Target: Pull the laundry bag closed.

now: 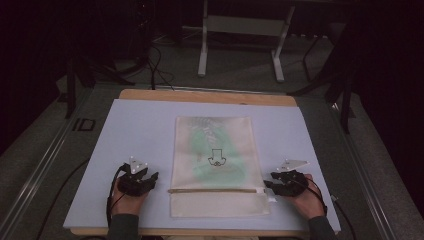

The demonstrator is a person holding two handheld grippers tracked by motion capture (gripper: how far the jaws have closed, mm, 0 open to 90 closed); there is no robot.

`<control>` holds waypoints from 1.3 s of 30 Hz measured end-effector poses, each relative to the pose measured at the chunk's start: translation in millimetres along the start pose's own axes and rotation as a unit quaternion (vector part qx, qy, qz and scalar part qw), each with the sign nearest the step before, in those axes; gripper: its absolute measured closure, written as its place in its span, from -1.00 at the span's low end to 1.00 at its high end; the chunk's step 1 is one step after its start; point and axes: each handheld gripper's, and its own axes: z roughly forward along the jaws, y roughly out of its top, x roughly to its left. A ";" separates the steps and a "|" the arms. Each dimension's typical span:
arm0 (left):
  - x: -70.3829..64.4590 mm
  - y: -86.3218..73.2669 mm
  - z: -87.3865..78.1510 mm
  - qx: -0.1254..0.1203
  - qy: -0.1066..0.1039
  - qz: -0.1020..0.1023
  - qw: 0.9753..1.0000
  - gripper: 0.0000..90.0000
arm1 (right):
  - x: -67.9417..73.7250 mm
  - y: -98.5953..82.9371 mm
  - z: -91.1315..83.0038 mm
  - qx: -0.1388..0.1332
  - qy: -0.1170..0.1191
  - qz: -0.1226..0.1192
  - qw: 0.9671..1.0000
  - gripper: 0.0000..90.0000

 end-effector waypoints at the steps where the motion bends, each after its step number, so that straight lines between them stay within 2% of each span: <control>1: -0.6 0.3 -0.7 -0.002 -0.003 0.001 1.000 0.22 | 0.9 0.9 0.0 0.002 0.000 -0.003 1.000 0.21; 3: -3.2 0.5 -2.0 -0.007 -0.013 0.001 1.000 0.24 | 2.7 1.7 0.3 0.006 0.003 -0.006 1.000 0.21; 8: -5.5 0.6 -3.4 -0.013 -0.020 0.008 1.000 0.26 | 3.6 3.3 -2.2 0.009 0.009 -0.008 1.000 0.23; 12: -2.8 0.1 -3.5 -0.009 -0.015 -0.002 1.000 0.31 | 5.3 5.2 -4.1 0.012 0.015 -0.013 1.000 0.26; 15: -1.0 0.1 -5.0 -0.015 -0.020 -0.004 1.000 0.32 | 6.3 6.0 -4.5 0.011 0.017 -0.016 1.000 0.26; 17: -1.2 0.7 -6.9 -0.026 -0.023 0.000 0.999 0.32 | 7.2 6.5 -5.0 0.013 0.019 -0.018 1.000 0.27; 20: -2.4 1.2 -7.9 -0.031 -0.025 0.007 0.999 0.32 | 9.8 8.3 -5.8 0.014 0.021 -0.022 0.999 0.27; 27: -2.3 1.0 -7.2 -0.023 -0.030 0.007 0.999 0.34 | 18.5 15.4 -6.2 0.018 0.029 -0.040 0.999 0.27; 39: -2.2 0.7 -7.0 -0.026 -0.036 0.010 0.999 0.34 | 26.9 27.3 -0.8 0.028 0.036 -0.068 0.997 0.29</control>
